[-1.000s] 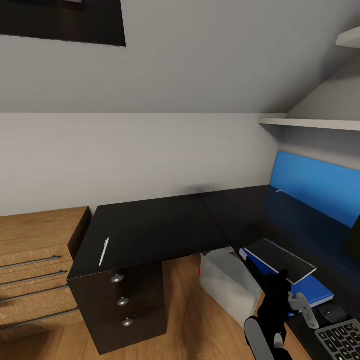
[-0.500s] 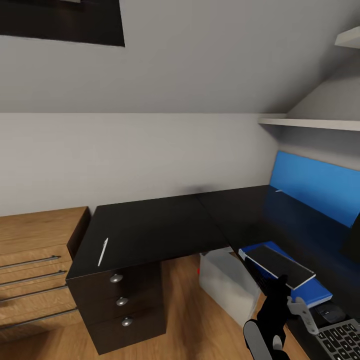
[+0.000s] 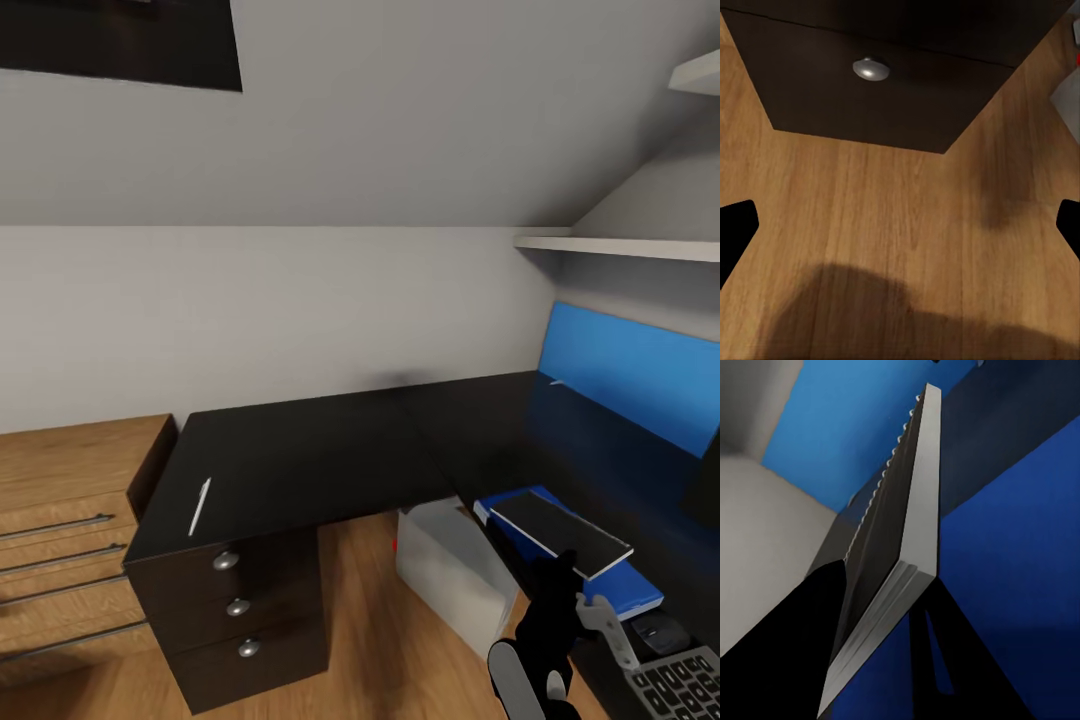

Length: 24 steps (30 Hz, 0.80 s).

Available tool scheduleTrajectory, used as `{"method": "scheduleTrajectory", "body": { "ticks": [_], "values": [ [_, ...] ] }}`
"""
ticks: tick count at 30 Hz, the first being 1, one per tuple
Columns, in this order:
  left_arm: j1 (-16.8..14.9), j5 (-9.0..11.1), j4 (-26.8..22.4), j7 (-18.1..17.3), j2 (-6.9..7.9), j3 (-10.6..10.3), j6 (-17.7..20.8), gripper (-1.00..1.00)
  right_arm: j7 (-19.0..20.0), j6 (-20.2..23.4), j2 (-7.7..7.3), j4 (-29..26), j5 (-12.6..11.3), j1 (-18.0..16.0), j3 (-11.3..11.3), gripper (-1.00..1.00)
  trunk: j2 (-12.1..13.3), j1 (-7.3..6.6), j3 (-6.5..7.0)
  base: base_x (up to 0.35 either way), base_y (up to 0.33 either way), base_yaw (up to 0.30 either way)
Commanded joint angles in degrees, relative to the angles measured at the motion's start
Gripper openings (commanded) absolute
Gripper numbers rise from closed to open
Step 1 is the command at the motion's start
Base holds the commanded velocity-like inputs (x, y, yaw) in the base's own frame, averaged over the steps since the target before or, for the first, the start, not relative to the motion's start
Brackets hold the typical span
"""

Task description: In the bedroom, organize the workspace by keeping the computer under the desk, ensuring the monitor is on the desk, placing the keyboard on the desk next to the monitor, placing the mouse on the desk next to the keyboard, moving the folder from the swivel chair onto the desk next to the mouse, stacking the notebook on top of the folder with the pen on top of the notebook, and positioning the swivel chair next to the desk.

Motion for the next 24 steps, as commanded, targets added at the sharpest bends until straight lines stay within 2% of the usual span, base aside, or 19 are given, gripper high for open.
{"method": "scheduleTrajectory", "body": {
  "ticks": [1,13,14,24],
  "values": [
    [0.0,0.6,-0.1,0.3,0.09,-0.2,-0.4,1.00,-0.3,-0.1,-0.01,-0.1,0.0,0.0,0.1,-1.00,0.0,0.01,-0.05,0.077,-0.018,0.000],
    [0.0,0.7,-0.1,0.4,0.12,-0.2,-0.4,1.00,-0.4,-0.1,-0.02,-0.2,0.0,0.0,-0.1,-1.00,0.0,0.01,-0.05,0.013,-0.003,0.000],
    [0.0,0.7,-0.1,0.4,0.12,-0.2,-0.4,1.00,-0.4,-0.1,-0.02,-0.1,0.0,0.0,-0.1,1.00,0.0,0.01,-0.05,0.000,0.000,0.000],
    [0.0,0.7,-0.1,0.4,0.08,-0.2,-0.4,1.00,-1.1,-0.1,-0.17,-0.3,0.1,0.0,-0.1,1.00,0.0,0.01,-0.05,0.000,-0.003,0.000]
  ]
}}
